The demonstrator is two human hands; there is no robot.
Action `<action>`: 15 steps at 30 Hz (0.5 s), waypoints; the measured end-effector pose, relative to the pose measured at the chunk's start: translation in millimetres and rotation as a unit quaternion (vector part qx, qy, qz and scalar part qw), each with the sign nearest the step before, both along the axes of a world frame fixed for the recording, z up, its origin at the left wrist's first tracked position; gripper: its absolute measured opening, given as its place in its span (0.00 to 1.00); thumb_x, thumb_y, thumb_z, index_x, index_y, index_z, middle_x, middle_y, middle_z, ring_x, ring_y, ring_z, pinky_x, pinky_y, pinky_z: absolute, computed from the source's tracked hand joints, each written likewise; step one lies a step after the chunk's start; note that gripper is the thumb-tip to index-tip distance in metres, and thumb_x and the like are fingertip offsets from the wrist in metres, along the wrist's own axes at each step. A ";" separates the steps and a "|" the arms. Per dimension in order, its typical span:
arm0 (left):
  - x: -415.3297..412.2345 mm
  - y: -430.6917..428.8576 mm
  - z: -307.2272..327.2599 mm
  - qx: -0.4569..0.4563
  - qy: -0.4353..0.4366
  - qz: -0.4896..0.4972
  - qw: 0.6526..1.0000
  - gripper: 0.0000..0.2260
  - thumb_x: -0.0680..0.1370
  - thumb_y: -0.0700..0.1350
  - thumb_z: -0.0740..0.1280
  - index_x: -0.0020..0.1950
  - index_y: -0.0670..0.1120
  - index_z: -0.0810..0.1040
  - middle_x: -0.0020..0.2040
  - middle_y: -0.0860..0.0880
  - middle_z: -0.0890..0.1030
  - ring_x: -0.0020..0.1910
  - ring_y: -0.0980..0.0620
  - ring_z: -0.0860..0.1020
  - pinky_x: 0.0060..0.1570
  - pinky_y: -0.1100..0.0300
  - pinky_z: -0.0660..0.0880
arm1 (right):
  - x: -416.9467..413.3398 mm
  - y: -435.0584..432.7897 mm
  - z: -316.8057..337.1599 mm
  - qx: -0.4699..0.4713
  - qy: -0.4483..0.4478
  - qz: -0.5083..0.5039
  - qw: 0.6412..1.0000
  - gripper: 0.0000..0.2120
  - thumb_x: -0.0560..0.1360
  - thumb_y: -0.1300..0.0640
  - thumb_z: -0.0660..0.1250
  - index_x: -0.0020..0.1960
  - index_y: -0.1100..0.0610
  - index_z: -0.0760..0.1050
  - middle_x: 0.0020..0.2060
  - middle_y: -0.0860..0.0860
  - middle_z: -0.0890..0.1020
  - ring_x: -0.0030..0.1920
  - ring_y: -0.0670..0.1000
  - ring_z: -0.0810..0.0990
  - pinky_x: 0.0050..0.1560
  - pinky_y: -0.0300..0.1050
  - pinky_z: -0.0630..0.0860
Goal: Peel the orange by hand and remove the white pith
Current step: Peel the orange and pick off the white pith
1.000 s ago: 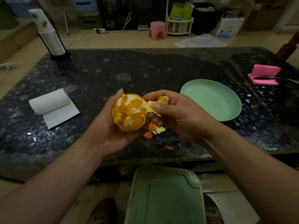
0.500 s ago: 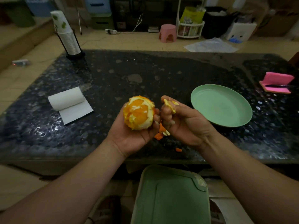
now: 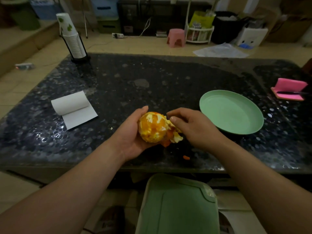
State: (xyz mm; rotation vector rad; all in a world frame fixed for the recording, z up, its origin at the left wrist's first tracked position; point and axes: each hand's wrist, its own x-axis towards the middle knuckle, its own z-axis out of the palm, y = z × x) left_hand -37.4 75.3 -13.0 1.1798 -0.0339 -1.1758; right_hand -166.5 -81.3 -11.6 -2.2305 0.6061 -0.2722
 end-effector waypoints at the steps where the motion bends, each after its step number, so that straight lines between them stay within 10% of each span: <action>1: 1.5 -0.5 0.5 0.005 -0.018 -0.001 1.000 0.23 0.84 0.59 0.63 0.63 0.41 0.82 0.59 0.37 0.86 0.52 0.41 0.87 0.53 0.44 0.84 | -2.3 1.5 6.4 0.000 -0.014 0.008 1.000 0.12 0.85 0.48 0.67 0.66 0.44 0.82 0.55 0.39 0.85 0.54 0.36 0.82 0.53 0.35 0.77; 5: 3.8 -1.4 2.6 0.006 -0.075 -0.020 0.997 0.27 0.83 0.60 0.64 0.69 0.40 0.80 0.64 0.36 0.84 0.58 0.41 0.84 0.65 0.41 0.79 | -8.5 9.2 22.2 -0.017 -0.039 0.048 0.998 0.14 0.83 0.45 0.69 0.66 0.44 0.81 0.54 0.38 0.85 0.55 0.35 0.82 0.55 0.36 0.79; 15: -2.0 -7.6 -0.2 0.015 -0.249 -0.020 0.968 0.17 0.83 0.61 0.66 0.56 0.47 0.81 0.47 0.46 0.84 0.47 0.48 0.83 0.49 0.48 0.80 | -11.4 15.6 22.4 -0.028 -0.041 0.013 0.999 0.07 0.81 0.48 0.70 0.58 0.44 0.83 0.44 0.39 0.85 0.45 0.34 0.83 0.41 0.28 0.77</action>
